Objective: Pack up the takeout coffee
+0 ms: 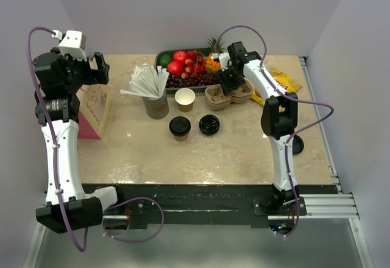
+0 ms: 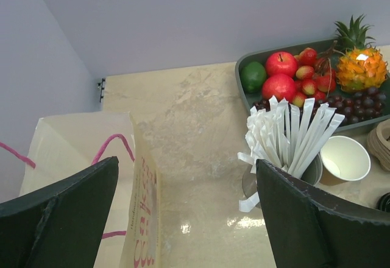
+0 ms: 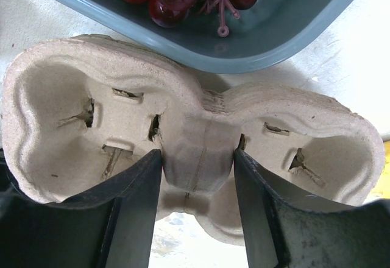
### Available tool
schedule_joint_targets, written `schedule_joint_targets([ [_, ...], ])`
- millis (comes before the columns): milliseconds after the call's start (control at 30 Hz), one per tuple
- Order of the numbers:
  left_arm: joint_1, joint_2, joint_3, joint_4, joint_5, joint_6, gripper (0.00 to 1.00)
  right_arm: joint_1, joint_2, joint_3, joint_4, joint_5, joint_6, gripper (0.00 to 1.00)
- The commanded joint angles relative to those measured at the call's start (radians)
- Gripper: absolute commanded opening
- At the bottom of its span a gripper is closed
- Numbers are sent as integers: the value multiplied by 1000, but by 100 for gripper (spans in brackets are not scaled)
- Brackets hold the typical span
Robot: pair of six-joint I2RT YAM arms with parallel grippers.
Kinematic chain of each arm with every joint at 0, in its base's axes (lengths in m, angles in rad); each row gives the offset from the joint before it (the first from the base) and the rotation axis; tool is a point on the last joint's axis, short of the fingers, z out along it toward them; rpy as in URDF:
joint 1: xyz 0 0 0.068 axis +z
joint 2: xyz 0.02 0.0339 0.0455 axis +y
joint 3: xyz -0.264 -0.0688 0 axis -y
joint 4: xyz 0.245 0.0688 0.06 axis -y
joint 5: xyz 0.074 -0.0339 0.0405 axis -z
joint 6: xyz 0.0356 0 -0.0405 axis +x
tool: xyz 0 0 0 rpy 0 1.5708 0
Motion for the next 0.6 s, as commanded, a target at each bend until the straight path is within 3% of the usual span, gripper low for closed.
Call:
schedule_joint_targets([
  [0, 14, -12, -9, 39, 22, -29, 98, 6, -28, 3, 4, 9, 20, 51],
  [567, 19, -18, -24, 48, 42, -47, 98, 8, -85, 11, 18, 37, 31, 45],
])
